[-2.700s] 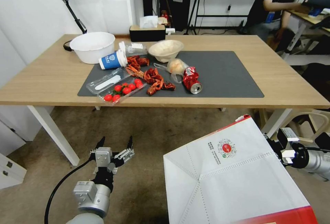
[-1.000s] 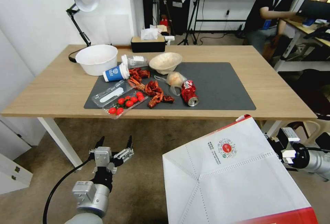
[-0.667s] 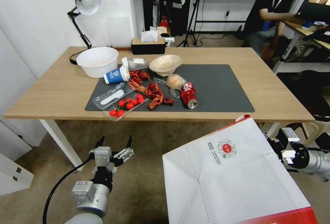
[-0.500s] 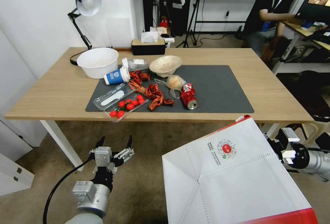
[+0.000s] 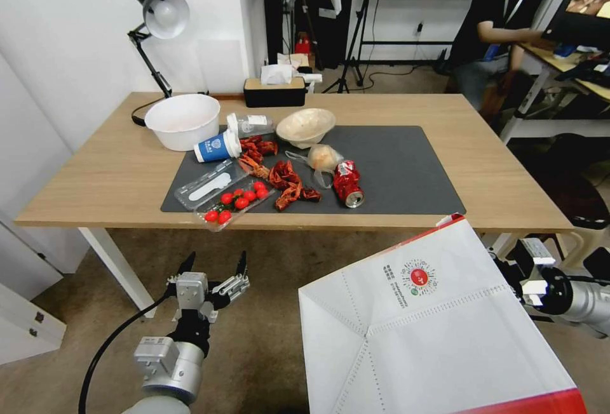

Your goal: Pick up the food delivery bag from the floor and place it on the table.

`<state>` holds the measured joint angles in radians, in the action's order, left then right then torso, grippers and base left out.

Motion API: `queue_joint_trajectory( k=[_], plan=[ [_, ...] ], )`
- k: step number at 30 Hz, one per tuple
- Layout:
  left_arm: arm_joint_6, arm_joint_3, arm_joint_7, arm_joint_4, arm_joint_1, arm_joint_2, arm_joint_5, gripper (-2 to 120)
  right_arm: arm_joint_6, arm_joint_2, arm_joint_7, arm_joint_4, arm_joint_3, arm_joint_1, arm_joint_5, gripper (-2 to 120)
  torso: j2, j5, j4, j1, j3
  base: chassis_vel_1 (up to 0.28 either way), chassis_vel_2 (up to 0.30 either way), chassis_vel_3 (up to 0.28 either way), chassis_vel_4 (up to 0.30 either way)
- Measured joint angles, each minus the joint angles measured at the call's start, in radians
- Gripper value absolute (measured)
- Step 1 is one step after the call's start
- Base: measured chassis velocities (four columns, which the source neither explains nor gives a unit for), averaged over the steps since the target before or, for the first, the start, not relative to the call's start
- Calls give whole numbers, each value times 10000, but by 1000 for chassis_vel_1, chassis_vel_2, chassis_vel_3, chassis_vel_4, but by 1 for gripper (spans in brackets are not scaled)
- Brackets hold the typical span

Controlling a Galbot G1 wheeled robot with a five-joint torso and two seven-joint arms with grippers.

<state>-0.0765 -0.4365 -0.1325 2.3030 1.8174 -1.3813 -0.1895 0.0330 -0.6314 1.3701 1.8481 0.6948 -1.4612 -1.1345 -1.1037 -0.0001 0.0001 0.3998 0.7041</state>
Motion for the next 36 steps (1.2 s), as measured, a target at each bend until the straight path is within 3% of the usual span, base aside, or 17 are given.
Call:
queue_joint_trajectory(
  k=[13, 24, 36],
  plan=[
    [378, -53, 202, -76, 7, -46, 16, 100, 5, 4, 12, -20, 10, 8, 2, 0, -409, 0, -1, 182, 228, 0, 0, 0, 0],
    [652, -72, 316, -156, 62, -86, 26, 100, 75, -4, -123, -34, 71, 26, -78, 0, -394, 1, 0, 175, 224, 0, 0, 0, 0],
    [722, -199, 100, -66, 99, -178, 48, 100, 414, 370, -1446, 219, 1996, -493, -1705, 0, -340, 1, 0, 149, 193, 0, 0, 0, 0]
  ],
)
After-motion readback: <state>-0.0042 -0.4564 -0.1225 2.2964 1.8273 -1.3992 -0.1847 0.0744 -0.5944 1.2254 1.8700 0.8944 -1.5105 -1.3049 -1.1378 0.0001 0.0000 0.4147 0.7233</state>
